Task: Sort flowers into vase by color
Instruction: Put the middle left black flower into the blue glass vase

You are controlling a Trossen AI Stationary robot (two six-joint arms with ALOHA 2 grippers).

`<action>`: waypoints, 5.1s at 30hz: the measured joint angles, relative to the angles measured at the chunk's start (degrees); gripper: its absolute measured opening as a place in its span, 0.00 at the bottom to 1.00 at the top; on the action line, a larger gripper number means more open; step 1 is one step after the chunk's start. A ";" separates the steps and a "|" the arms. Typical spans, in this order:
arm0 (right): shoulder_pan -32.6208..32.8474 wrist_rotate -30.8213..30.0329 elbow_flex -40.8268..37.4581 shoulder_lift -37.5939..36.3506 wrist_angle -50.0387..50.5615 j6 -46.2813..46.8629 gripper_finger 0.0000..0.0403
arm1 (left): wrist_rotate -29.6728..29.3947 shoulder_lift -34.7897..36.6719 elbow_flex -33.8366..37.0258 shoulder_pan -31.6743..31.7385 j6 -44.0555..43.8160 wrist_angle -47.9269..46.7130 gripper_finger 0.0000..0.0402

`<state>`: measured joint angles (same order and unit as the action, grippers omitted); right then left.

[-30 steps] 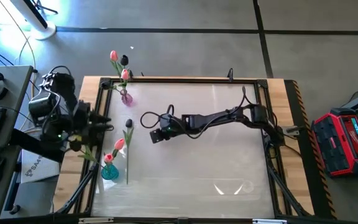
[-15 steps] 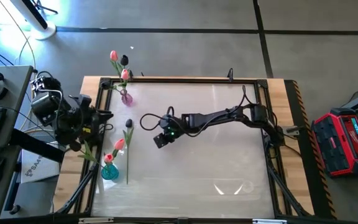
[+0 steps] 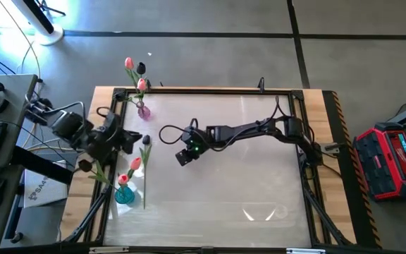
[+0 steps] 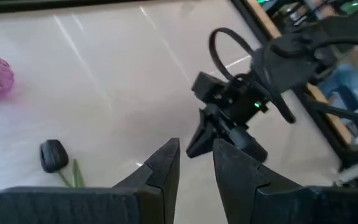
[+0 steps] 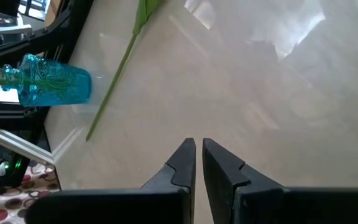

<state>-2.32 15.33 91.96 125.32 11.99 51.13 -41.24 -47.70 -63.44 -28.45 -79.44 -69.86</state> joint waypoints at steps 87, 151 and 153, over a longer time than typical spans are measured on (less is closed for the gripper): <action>1.22 -9.99 0.02 -6.64 24.72 -2.97 0.05 | 27.59 -22.71 33.27 34.49 14.66 29.73 0.01; 4.20 -15.43 0.02 -6.64 29.59 11.35 0.05 | 42.41 14.51 -0.57 10.41 86.58 52.69 0.00; 4.38 -15.43 0.02 -6.64 29.54 12.07 0.05 | 42.52 14.00 -0.57 10.41 87.62 54.18 0.00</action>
<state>2.06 -0.10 91.98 118.67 41.52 63.20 1.28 -33.70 -64.01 -18.04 8.18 -15.68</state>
